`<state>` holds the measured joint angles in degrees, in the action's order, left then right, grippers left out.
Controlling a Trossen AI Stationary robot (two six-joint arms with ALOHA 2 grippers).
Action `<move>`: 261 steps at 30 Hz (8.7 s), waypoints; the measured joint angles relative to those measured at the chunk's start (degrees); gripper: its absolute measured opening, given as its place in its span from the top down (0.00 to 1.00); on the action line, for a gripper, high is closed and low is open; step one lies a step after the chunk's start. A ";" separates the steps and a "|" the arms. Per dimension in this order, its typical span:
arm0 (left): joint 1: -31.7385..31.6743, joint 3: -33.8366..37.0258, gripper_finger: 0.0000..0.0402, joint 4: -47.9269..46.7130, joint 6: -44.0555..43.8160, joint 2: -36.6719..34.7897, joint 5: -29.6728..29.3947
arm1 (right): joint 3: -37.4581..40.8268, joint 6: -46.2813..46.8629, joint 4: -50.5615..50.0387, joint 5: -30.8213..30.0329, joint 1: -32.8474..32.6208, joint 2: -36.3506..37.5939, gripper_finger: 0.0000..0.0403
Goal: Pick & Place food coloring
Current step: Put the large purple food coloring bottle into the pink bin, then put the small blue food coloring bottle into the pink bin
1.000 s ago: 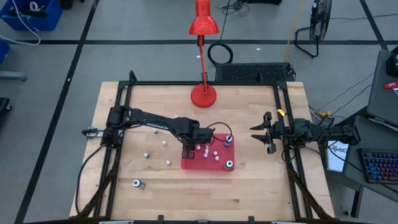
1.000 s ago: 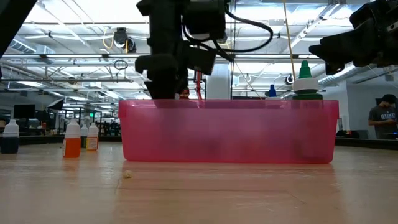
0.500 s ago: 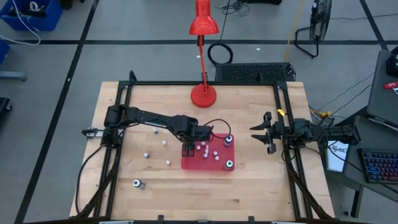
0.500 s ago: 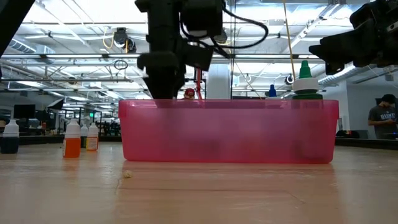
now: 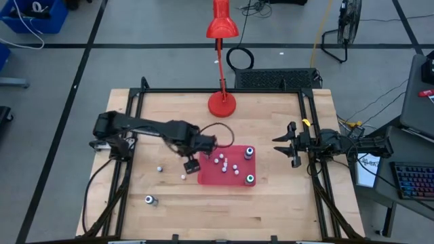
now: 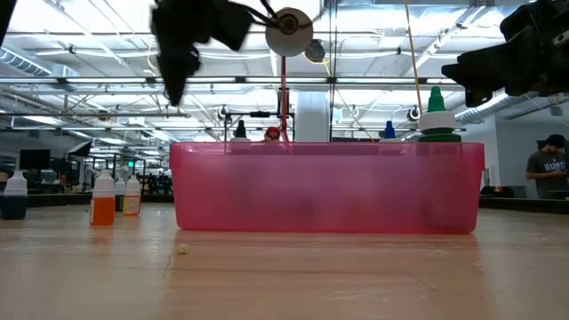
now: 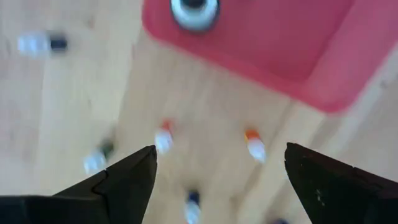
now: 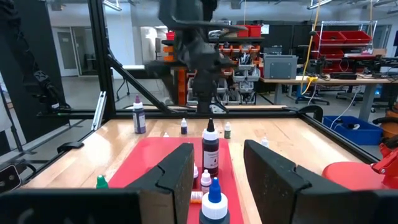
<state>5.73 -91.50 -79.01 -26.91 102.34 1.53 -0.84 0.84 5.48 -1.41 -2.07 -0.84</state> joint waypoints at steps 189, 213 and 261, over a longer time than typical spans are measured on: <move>-1.95 -5.45 0.41 -0.70 -25.05 -3.30 -20.96 | 0.00 0.00 -0.07 0.00 -0.02 -0.44 0.68; -27.67 19.08 0.27 26.18 1.44 -3.14 -5.73 | 0.00 0.00 -0.09 0.01 -0.02 -0.44 0.68; -28.95 25.67 0.27 41.43 7.64 3.57 -4.46 | -0.02 0.00 -0.10 0.00 -0.01 -0.46 0.68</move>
<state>-23.22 -65.84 -37.58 -19.27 105.91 -2.93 -0.86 0.84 5.38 -1.41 -2.08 -1.30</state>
